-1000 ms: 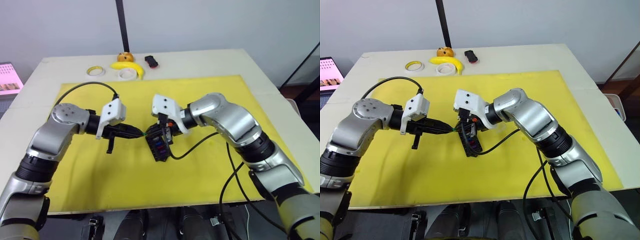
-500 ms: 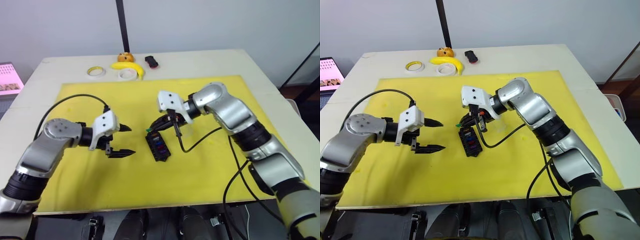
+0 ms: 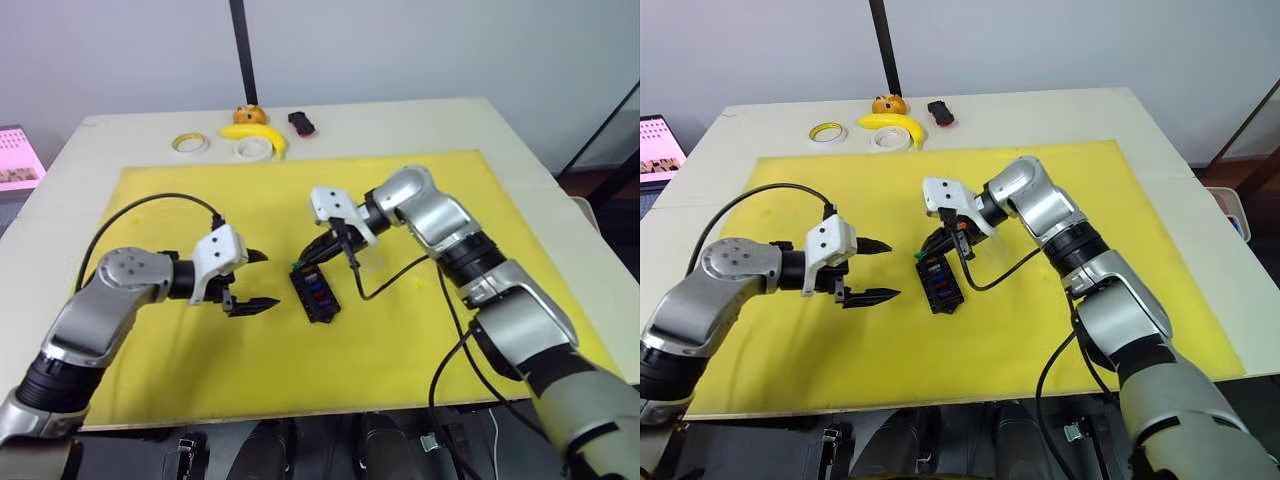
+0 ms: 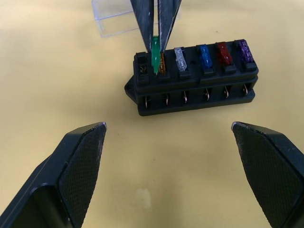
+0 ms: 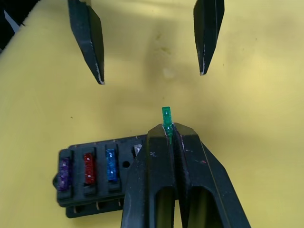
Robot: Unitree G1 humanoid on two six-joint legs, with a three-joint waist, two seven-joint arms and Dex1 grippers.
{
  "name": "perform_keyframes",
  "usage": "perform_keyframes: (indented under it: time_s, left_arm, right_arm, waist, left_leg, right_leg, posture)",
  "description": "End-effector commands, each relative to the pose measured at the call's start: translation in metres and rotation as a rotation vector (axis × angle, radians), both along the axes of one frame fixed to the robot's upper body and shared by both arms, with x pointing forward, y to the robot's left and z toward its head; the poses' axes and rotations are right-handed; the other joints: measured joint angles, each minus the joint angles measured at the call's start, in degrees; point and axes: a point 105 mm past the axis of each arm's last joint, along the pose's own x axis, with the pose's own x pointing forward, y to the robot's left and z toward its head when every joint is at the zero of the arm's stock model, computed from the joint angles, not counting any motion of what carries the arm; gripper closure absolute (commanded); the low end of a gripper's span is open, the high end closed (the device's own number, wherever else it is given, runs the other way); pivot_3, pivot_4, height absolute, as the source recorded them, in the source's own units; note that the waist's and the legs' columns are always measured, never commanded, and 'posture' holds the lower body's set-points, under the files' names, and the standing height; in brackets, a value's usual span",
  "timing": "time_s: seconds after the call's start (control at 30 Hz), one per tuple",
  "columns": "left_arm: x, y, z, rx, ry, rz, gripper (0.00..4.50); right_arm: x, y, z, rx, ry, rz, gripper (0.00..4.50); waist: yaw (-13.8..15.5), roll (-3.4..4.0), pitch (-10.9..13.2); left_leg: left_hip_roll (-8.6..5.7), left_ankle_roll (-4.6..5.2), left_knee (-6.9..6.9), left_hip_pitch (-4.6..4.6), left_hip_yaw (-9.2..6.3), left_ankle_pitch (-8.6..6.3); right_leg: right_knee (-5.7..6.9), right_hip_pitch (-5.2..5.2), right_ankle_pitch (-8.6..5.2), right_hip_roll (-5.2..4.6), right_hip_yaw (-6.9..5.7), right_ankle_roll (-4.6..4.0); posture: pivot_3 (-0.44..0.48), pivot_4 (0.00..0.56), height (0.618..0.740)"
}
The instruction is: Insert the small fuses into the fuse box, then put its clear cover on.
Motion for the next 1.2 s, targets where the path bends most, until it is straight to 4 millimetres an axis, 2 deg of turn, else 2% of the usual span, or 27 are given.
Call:
perform_keyframes:
  time_s: [0.03, 0.4, 1.2]
  left_arm:
    - [-0.001, -0.003, 0.011, -0.011, -0.057, -0.006, 0.06]
    - [-0.001, -0.007, 0.007, -0.012, -0.068, -0.003, 0.06]
    - [-0.004, -0.007, 0.006, -0.016, -0.06, 0.001, 0.06]
  right_arm:
    - [0.003, 0.004, 0.02, 0.033, -0.058, 0.021, 4.5]
    - [0.012, 0.0, 0.018, 0.021, -0.058, 0.007, 4.5]
    - [0.013, 0.0, 0.002, -0.008, -0.047, 0.033, 4.5]
  waist:
    - [-0.01, 0.0, 0.0]
    - [-0.01, 0.0, 0.0]
    - [-0.11, 0.01, 0.0]
  left_leg:
    - [0.0, 0.0, 0.0, 0.0, 0.0, 0.0]
    - [0.0, -0.02, -0.01, 0.0, 0.0, 0.01]
    - [0.0, -0.05, -0.02, 0.01, -0.01, 0.03]
  right_leg:
    - [0.0, 0.0, 0.0, 0.0, 0.0, 0.0]
    - [0.0, -0.01, 0.01, 0.0, 0.01, -0.01]
    - [0.02, -0.02, 0.01, 0.01, 0.01, -0.01]
  posture:
    - [0.0, 0.15, 0.74]
    - [0.0, 0.15, 0.74]
    - [0.0, 0.15, 0.74]
